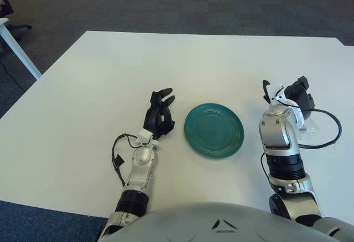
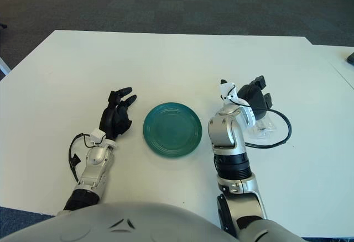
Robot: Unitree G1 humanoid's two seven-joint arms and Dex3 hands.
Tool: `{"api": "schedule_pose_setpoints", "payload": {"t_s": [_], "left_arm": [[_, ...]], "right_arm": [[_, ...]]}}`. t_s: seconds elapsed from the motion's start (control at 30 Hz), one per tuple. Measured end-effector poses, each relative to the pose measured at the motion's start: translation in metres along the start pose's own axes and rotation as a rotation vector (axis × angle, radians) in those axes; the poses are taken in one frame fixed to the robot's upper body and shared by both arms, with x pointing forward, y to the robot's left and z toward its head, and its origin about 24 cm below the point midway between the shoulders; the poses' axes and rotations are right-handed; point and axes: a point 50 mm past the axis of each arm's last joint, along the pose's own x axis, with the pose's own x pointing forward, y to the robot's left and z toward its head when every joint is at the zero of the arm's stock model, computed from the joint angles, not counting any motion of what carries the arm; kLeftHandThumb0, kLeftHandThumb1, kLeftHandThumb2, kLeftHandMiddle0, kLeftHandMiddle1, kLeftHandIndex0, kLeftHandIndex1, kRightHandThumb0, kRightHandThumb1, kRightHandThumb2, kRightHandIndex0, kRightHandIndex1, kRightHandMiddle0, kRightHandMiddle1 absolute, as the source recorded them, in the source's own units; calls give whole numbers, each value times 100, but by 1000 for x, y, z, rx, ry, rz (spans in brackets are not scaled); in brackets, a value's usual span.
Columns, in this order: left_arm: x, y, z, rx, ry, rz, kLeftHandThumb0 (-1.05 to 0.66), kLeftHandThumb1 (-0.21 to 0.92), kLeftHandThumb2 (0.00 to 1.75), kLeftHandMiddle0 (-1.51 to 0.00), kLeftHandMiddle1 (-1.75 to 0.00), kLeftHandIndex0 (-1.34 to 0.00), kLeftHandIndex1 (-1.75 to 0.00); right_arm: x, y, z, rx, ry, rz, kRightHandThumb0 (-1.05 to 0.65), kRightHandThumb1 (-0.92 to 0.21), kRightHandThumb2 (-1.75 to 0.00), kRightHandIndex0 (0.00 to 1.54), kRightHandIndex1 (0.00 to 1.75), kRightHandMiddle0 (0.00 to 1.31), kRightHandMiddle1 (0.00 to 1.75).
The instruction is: Put the bottle into the plate.
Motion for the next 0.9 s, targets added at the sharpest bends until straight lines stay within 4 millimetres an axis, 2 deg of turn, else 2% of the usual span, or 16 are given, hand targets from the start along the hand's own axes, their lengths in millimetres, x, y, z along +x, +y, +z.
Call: {"api": "schedule_pose_setpoints", "payload": {"t_s": [0.63, 0.9], "left_arm": [[-2, 1, 0, -5, 3, 2, -56, 92, 90, -35, -47, 0, -106], [-4, 2, 1, -7, 6, 4, -56, 92, 90, -35, -47, 0, -106]], "right_arm": [[-1, -14, -9, 13, 51, -48, -105, -92, -54, 0, 0, 0, 3], [-3, -18, -20, -12, 66, -41, -105, -92, -56, 1, 1, 0, 13]]}}
